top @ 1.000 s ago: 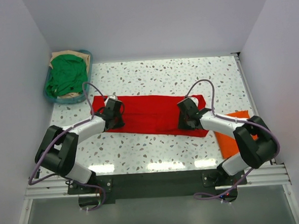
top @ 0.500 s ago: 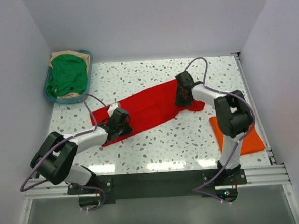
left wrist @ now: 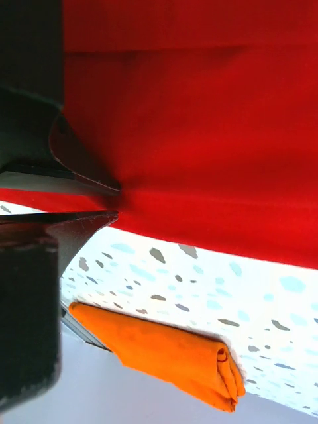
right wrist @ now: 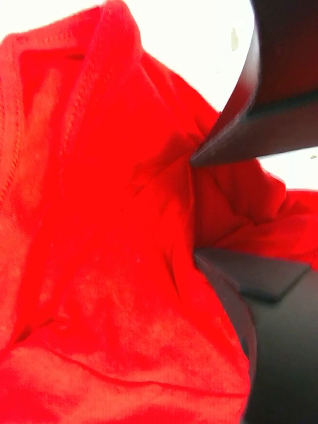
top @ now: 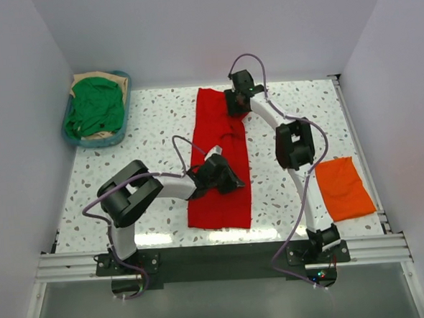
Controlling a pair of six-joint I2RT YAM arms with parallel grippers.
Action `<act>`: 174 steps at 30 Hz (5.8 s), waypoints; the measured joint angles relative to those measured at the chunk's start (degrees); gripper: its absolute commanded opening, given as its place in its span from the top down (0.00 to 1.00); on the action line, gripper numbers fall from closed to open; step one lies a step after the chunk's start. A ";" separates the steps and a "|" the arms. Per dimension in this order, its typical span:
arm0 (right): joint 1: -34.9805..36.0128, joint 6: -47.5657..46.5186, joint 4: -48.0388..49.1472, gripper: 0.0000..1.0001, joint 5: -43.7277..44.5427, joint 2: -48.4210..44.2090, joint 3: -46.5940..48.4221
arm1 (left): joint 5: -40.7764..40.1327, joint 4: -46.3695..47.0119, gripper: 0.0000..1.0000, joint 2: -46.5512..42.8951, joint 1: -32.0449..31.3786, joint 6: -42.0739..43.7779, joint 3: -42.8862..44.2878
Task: Fold and stack the t-shirts
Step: Fold the tshirt
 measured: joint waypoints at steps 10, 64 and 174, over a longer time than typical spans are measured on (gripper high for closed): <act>-0.13 -5.05 0.72 0.14 -2.21 2.10 3.69 | 2.64 -2.08 0.78 2.14 -0.11 2.73 4.55; -8.72 15.37 13.27 0.28 -14.16 7.32 8.48 | 3.52 -14.58 0.73 0.70 -3.74 23.12 9.16; 10.75 41.38 14.29 1.00 -26.60 -79.32 -96.50 | -7.04 -33.81 1.00 -40.15 1.42 16.11 -11.32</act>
